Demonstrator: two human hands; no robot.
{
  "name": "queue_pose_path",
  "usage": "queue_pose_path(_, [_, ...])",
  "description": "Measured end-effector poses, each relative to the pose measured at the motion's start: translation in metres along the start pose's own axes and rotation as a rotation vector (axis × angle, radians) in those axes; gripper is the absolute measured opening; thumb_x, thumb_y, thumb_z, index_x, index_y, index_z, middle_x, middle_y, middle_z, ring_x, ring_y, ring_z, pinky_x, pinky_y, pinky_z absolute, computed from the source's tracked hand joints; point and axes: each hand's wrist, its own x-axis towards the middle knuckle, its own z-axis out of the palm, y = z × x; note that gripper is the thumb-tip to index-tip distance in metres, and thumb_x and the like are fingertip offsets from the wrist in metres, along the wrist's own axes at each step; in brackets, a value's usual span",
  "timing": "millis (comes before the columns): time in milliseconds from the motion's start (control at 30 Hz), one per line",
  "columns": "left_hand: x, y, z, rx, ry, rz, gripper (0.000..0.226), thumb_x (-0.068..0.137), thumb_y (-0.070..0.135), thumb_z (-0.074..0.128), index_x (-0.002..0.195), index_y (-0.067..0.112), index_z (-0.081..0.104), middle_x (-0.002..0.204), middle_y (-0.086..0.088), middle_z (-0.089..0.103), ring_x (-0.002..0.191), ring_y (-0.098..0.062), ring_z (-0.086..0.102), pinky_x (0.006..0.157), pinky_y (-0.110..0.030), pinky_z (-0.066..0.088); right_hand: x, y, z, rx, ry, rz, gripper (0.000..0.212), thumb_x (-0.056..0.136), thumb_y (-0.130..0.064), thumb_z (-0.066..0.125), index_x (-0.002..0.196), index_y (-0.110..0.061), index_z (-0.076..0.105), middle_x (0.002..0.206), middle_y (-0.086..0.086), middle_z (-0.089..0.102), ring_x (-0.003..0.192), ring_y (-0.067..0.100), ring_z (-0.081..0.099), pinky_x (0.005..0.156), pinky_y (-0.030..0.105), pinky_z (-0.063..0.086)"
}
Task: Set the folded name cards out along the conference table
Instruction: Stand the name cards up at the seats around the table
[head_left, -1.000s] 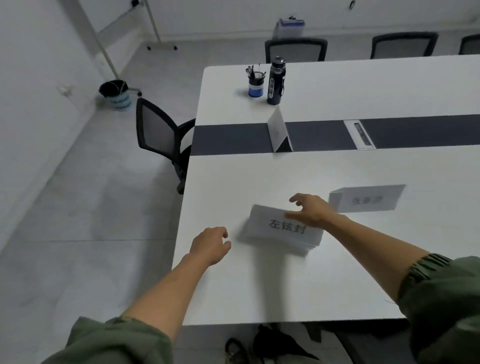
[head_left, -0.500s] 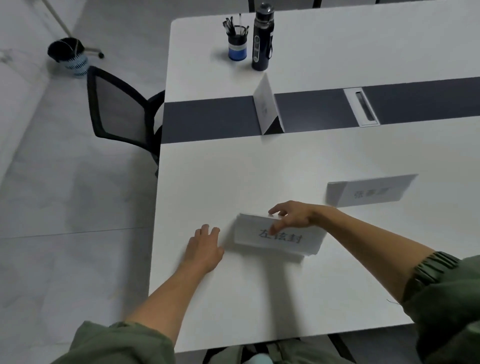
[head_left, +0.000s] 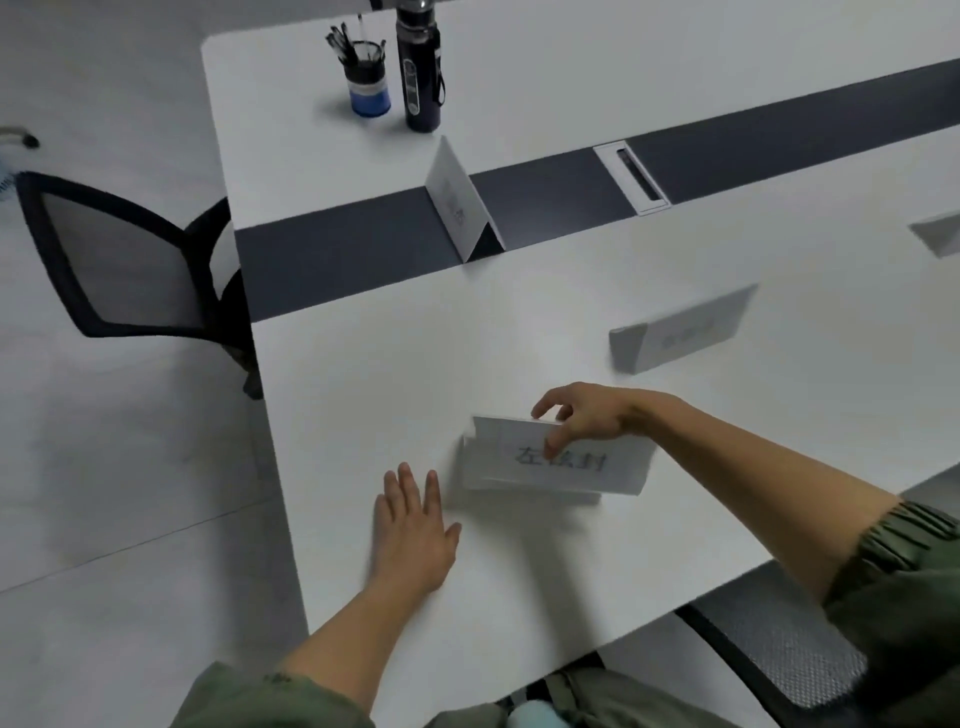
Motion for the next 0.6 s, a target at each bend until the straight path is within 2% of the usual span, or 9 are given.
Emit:
queue_pose_path(100, [0.002, -0.002, -0.019, 0.072, -0.117, 0.038, 0.081, 0.097, 0.049, 0.034, 0.152, 0.008, -0.009, 0.155, -0.032, -0.014, 0.144, -0.049, -0.008, 0.118, -0.050, 0.010, -0.019, 0.005, -0.002, 0.087, 0.070, 0.021, 0.063, 0.068, -0.042, 0.081, 0.125, -0.038, 0.055, 0.114, -0.004, 0.060, 0.099, 0.017, 0.062, 0.086, 0.034, 0.053])
queue_pose_path(167, [0.007, -0.006, -0.041, 0.113, -0.154, 0.096, 0.074, 0.095, 0.043, 0.044, 0.151, 0.008, 0.011, 0.154, -0.032, 0.008, 0.142, -0.047, 0.012, 0.114, -0.046, 0.022, -0.038, 0.012, 0.000, 0.157, 0.131, 0.039, 0.061, 0.067, -0.042, 0.082, 0.122, -0.040, 0.055, 0.113, -0.004, 0.062, 0.099, 0.017, 0.063, 0.087, 0.035, 0.053])
queue_pose_path(233, [0.019, -0.014, -0.067, 0.098, -0.151, 0.146, 0.055, 0.094, 0.040, 0.045, 0.141, 0.013, 0.035, 0.145, -0.020, 0.034, 0.131, -0.037, 0.037, 0.104, -0.042, 0.034, -0.055, 0.019, 0.002, 0.214, 0.188, 0.048, 0.060, 0.067, -0.041, 0.082, 0.121, -0.040, 0.055, 0.114, -0.003, 0.063, 0.099, 0.017, 0.063, 0.088, 0.035, 0.053])
queue_pose_path(300, [0.035, -0.021, -0.096, 0.013, -0.112, 0.168, 0.045, 0.094, 0.039, 0.044, 0.133, 0.017, 0.047, 0.137, -0.010, 0.049, 0.123, -0.029, 0.048, 0.097, -0.038, 0.041, -0.070, 0.023, 0.005, 0.269, 0.243, 0.049, 0.060, 0.070, -0.039, 0.081, 0.124, -0.037, 0.055, 0.115, -0.001, 0.062, 0.099, 0.018, 0.063, 0.087, 0.035, 0.053])
queue_pose_path(467, [0.061, -0.002, -0.165, -0.354, 0.100, 0.208, 0.042, 0.097, 0.042, 0.045, 0.128, 0.017, 0.055, 0.129, -0.008, 0.060, 0.114, -0.027, 0.056, 0.094, -0.038, 0.047, -0.109, 0.042, 0.020, 0.443, 0.392, 0.044, 0.071, 0.062, -0.044, 0.074, 0.129, -0.033, 0.053, 0.108, -0.003, 0.068, 0.093, 0.019, 0.068, 0.085, 0.038, 0.055])
queue_pose_path(533, [0.065, 0.019, -0.184, -0.474, 0.044, 0.291, 0.046, 0.096, 0.049, 0.045, 0.129, 0.018, 0.055, 0.131, -0.008, 0.059, 0.115, -0.027, 0.056, 0.097, -0.041, 0.047, -0.121, 0.053, 0.029, 0.522, 0.434, 0.041, 0.064, 0.066, -0.040, 0.075, 0.126, -0.034, 0.054, 0.104, -0.003, 0.070, 0.091, 0.020, 0.070, 0.086, 0.041, 0.056])
queue_pose_path(600, [0.063, 0.046, -0.194, -0.542, -0.142, 0.391, 0.060, 0.092, 0.058, 0.049, 0.138, 0.020, 0.047, 0.140, -0.010, 0.051, 0.124, -0.027, 0.051, 0.104, -0.043, 0.041, -0.136, 0.066, 0.039, 0.611, 0.484, 0.059, 0.051, 0.074, -0.033, 0.076, 0.121, -0.035, 0.056, 0.102, -0.002, 0.072, 0.090, 0.020, 0.070, 0.083, 0.038, 0.056])
